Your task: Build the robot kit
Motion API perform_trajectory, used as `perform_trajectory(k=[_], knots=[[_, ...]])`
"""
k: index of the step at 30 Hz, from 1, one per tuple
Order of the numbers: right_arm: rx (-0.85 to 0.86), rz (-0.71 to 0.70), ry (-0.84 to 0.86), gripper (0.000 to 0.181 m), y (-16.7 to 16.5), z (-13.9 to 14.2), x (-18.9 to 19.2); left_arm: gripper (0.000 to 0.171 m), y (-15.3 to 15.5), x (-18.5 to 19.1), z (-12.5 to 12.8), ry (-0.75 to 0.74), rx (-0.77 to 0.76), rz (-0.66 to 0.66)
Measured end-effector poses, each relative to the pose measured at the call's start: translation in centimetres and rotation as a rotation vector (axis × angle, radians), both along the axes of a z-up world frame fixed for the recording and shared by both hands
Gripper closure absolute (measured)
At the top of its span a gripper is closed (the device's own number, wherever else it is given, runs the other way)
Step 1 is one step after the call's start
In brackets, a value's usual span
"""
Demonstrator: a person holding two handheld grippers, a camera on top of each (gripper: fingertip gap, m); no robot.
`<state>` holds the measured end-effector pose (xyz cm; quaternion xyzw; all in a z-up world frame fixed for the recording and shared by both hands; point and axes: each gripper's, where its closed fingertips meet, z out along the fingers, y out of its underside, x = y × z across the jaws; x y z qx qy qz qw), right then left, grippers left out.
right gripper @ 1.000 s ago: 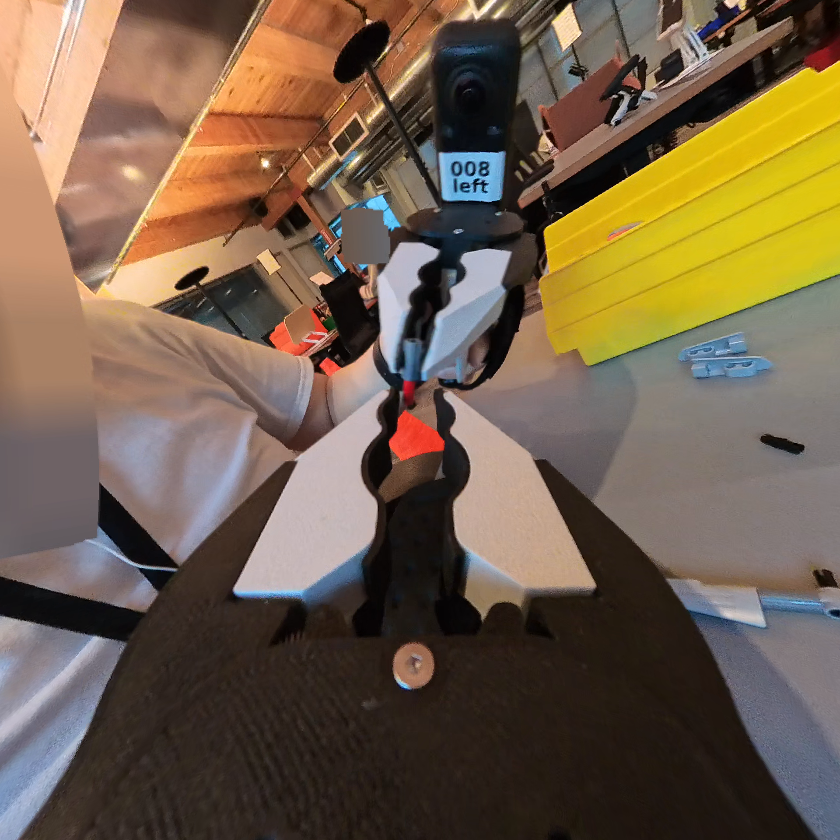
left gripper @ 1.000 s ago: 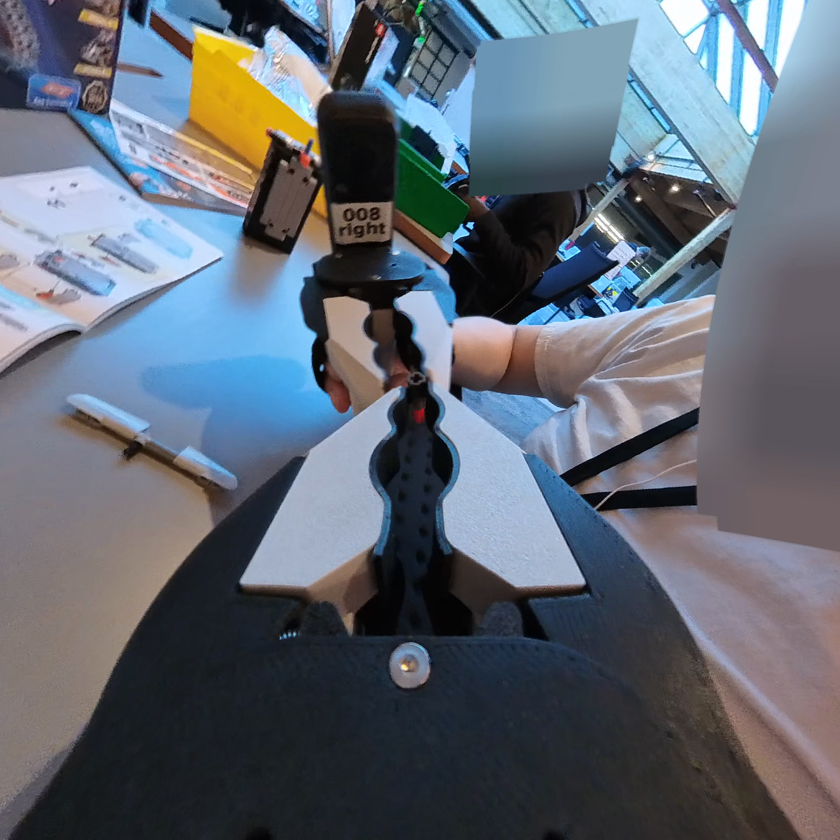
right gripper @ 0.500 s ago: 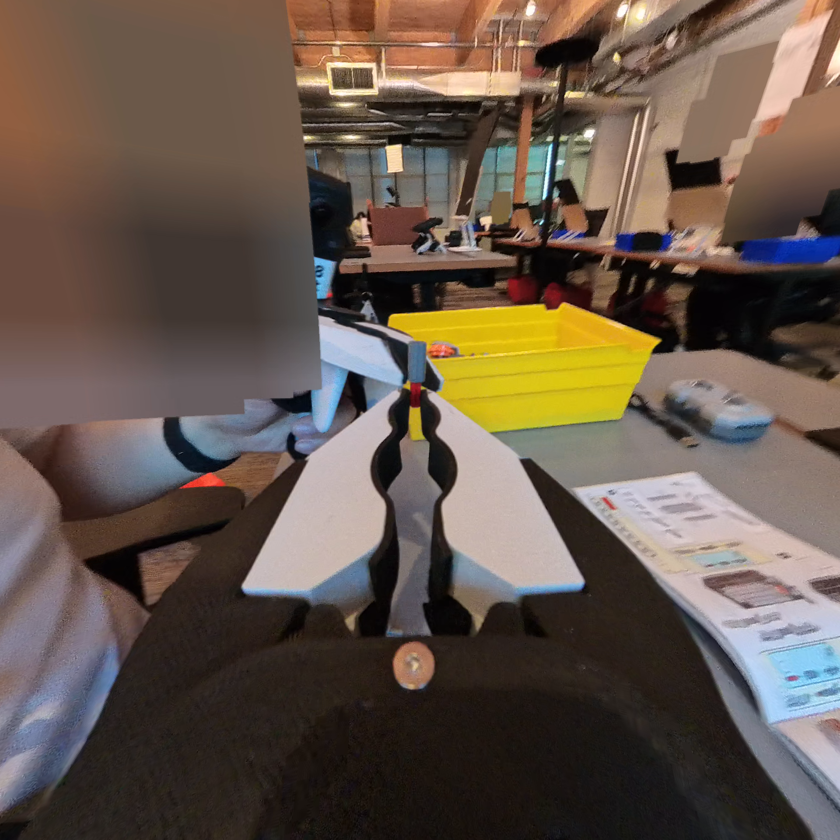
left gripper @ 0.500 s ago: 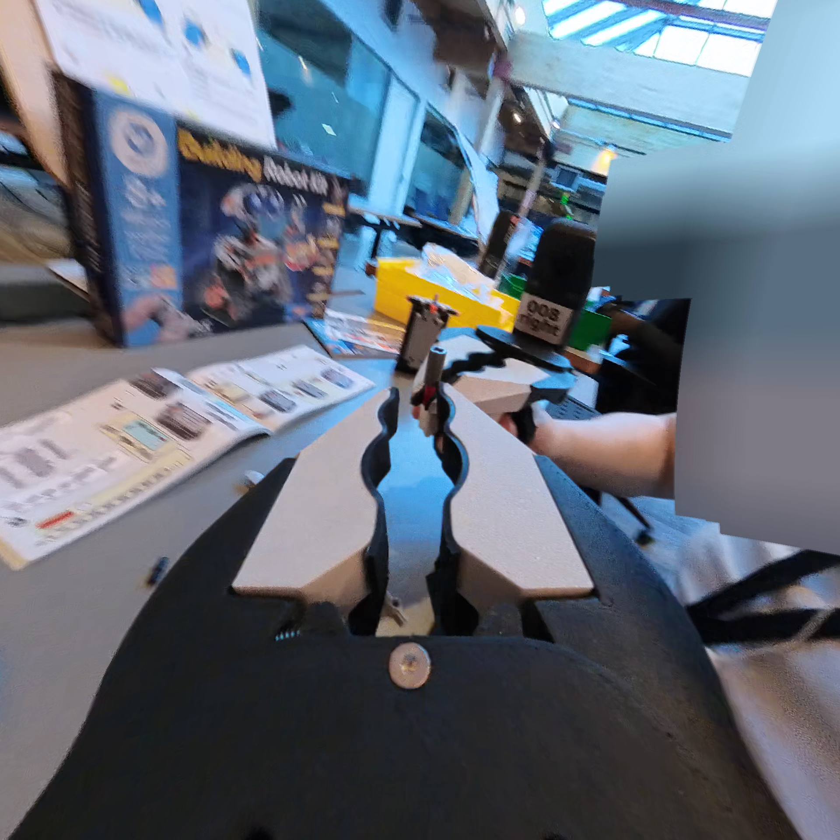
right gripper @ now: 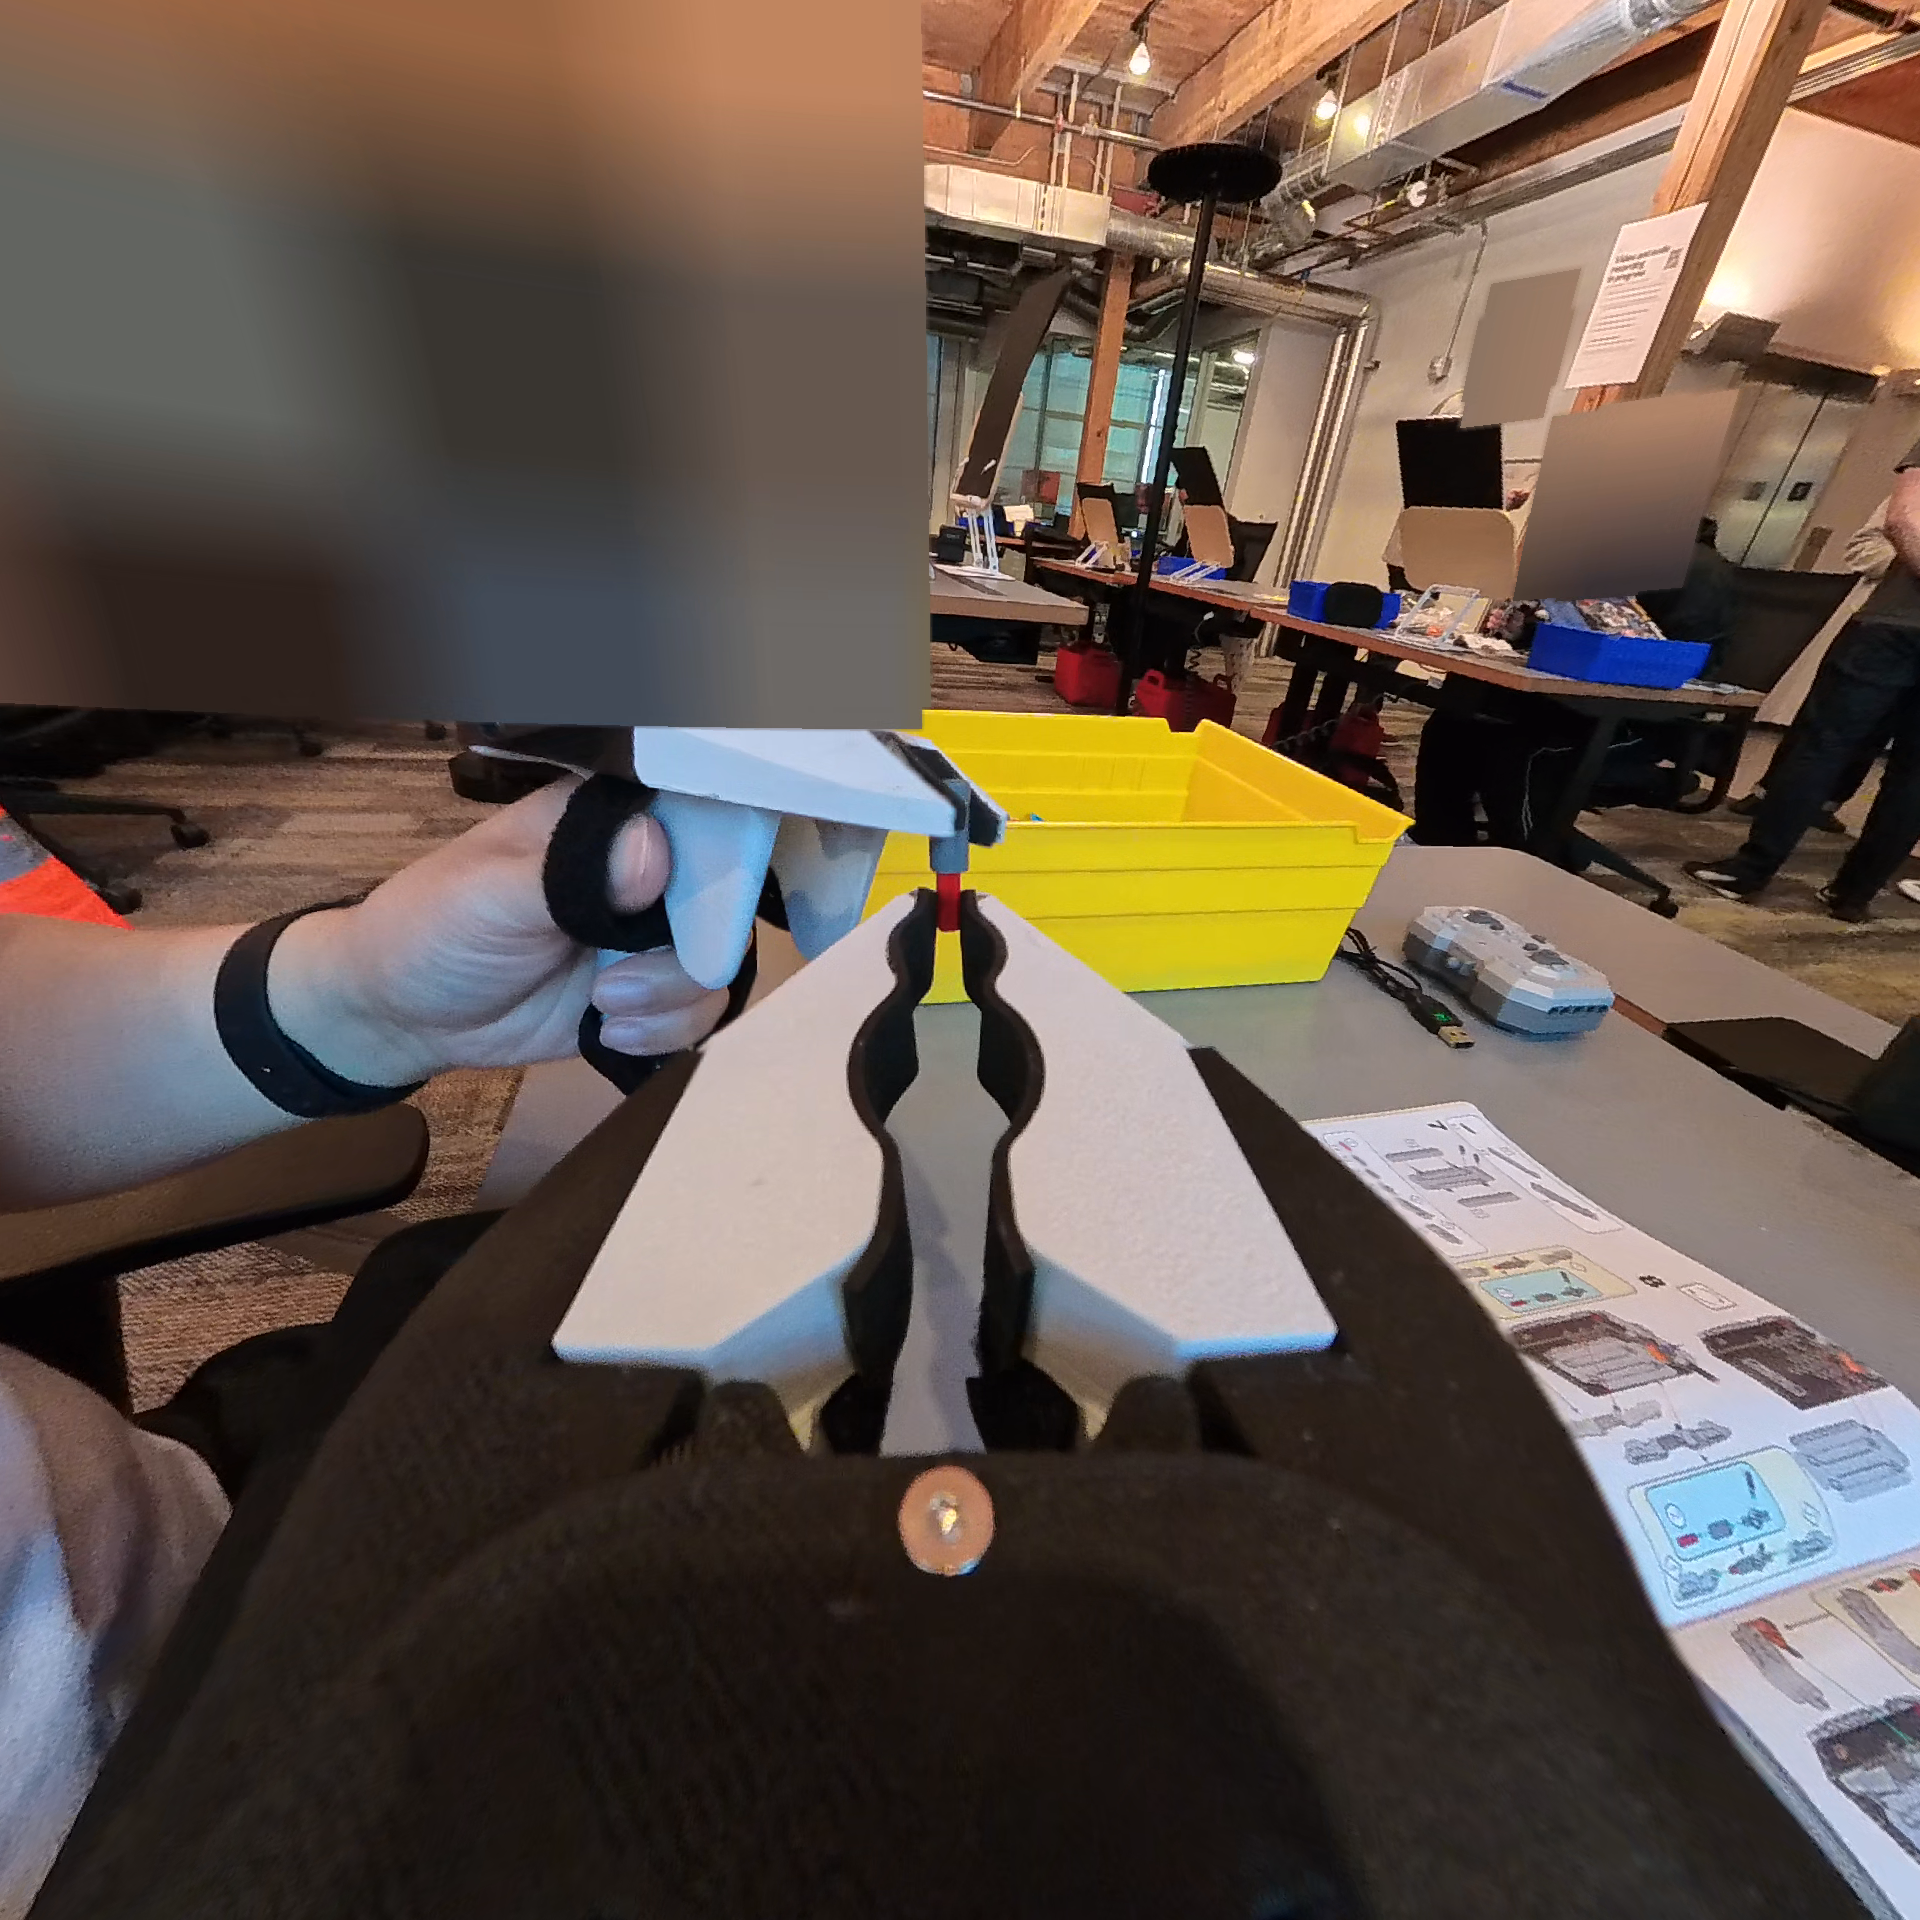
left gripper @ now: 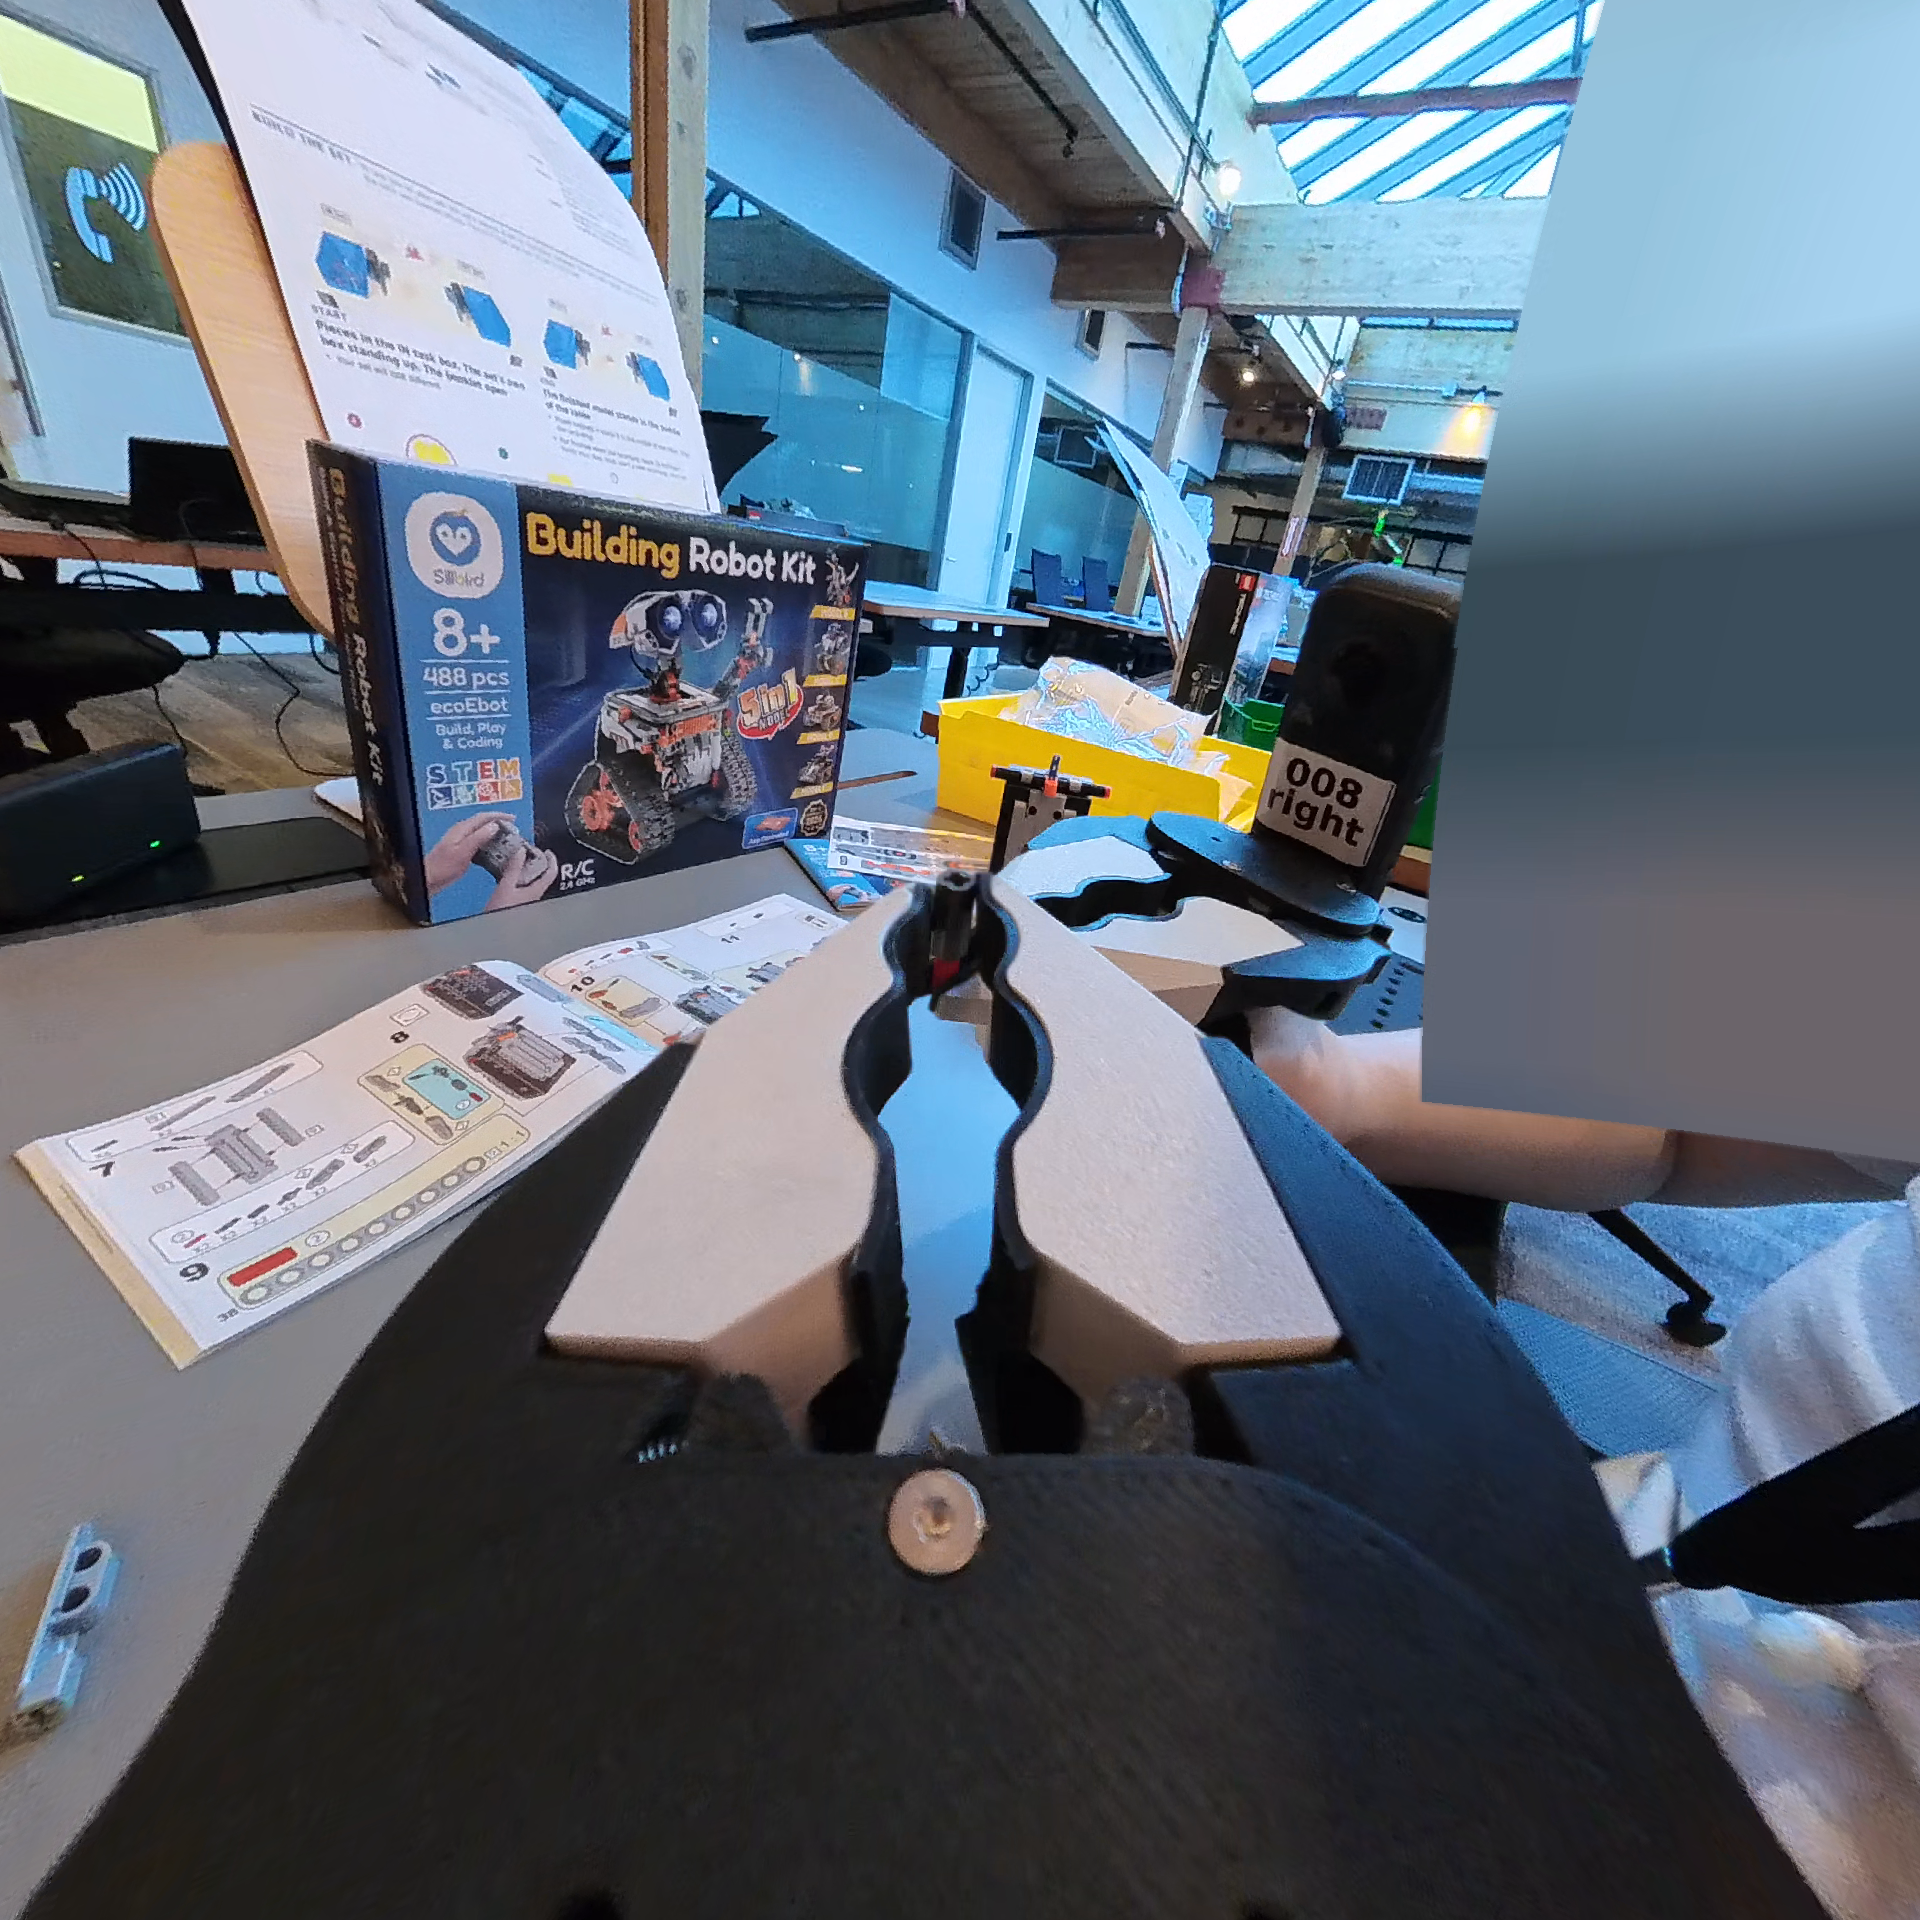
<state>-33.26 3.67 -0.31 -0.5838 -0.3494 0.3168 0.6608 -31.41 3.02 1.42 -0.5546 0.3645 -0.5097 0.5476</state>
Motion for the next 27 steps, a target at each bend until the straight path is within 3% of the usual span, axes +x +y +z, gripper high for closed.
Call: perform_trajectory(k=[5, 7, 23, 25, 27], knots=[[-0.025, 0.013, 0.064, 0.179, 0.1, 0.4, 0.3, 0.159, 0.1, 0.1, -0.1, -0.048, -0.04, -0.024], [-0.032, 0.015, 0.06, 0.179, 0.1, 0.3, 0.3, 0.165, 0.1, 0.1, -0.3, -0.048, -0.04, -0.021], [-0.027, 0.041, 0.083, 0.173, 0.0, 0.0, 0.3, 0.167, 0.7, 0.1, -0.2, -0.024, 0.04, 0.024], [0.009, 0.05, 0.03, 0.158, 0.1, 0.0, 0.9, 0.167, 1.2, -0.7, 0.0, -0.01, 0.045, 0.044], [0.021, 0.138, -0.104, 0.16, -0.3, -1.5, 1.3, 0.167, 1.2, -1.8, 0.3, 0.016, 0.028, 0.018]])
